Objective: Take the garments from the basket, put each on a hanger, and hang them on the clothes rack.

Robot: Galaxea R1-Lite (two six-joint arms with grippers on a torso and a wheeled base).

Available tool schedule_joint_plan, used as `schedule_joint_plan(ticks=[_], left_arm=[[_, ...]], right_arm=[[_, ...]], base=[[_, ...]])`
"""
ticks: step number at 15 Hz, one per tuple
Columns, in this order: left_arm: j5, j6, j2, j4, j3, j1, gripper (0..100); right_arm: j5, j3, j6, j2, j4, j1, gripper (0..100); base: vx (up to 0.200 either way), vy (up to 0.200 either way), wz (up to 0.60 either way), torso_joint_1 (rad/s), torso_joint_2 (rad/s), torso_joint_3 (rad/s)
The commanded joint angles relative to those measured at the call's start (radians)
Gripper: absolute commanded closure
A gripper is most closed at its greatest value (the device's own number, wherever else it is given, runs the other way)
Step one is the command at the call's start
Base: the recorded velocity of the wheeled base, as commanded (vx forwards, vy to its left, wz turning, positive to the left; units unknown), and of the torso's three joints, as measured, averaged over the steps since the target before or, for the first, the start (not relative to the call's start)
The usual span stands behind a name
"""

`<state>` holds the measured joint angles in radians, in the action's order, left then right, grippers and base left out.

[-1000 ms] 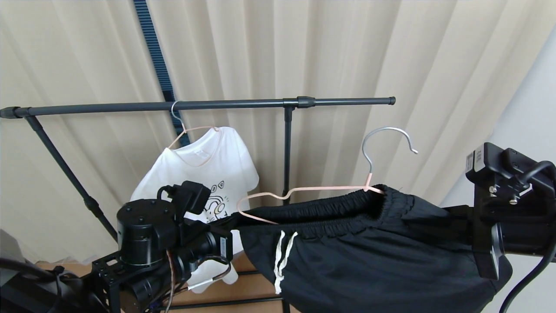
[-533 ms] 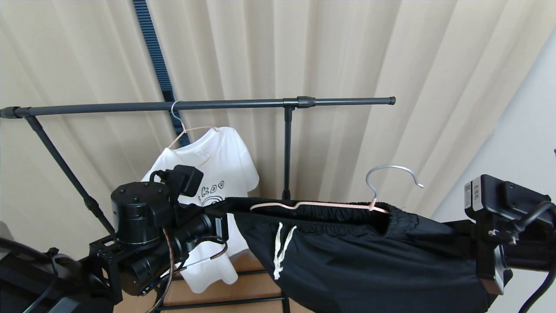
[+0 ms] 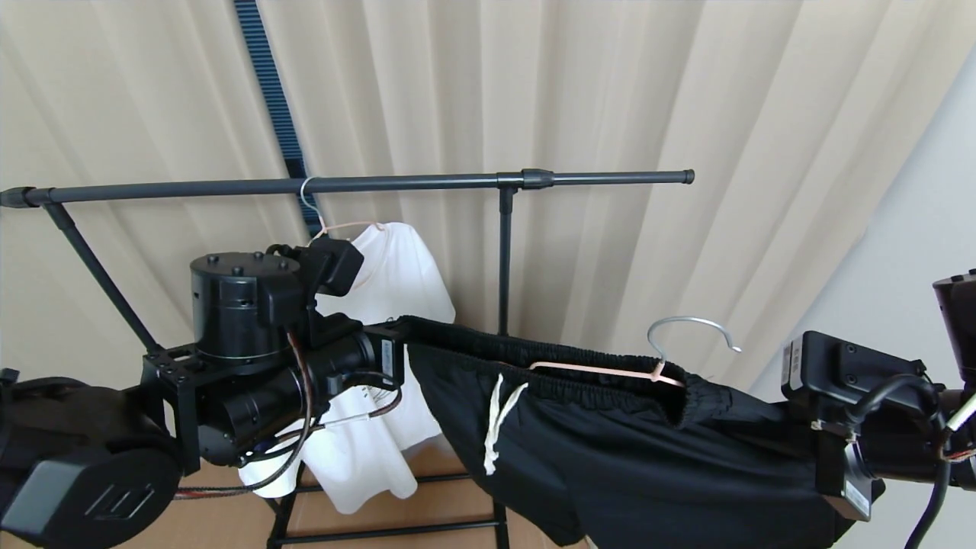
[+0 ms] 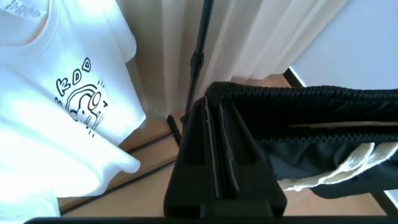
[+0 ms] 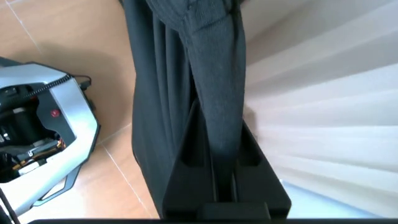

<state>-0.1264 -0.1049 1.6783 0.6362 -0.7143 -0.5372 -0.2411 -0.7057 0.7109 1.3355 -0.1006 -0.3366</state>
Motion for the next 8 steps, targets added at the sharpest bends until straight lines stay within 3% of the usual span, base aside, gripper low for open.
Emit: schedule_joint_plan(ticks=[1, 5, 8], left_arm=[[-0.001, 0.013, -0.057, -0.059, -0.059, -0.018, 100], [-0.010, 0.067, -0.112, -0.222, -0.140, -0.064, 100], [-0.029, 0.070, -0.141, -0.357, -0.211, -0.124, 100]], right_arm=[[0.011, -0.003, -0.001, 0.030, 0.001, -0.004, 100], [0.106, -0.029, -0.021, 0.083, 0.009, -0.033, 100], [0.200, -0.047, -0.235, 0.125, 0.090, -0.117, 100]], base=[[0.000, 0.000, 0.00, 0.000, 0.00, 0.000], [0.000, 0.000, 0.00, 0.000, 0.00, 0.000], [0.000, 0.000, 0.00, 0.000, 0.00, 0.000]])
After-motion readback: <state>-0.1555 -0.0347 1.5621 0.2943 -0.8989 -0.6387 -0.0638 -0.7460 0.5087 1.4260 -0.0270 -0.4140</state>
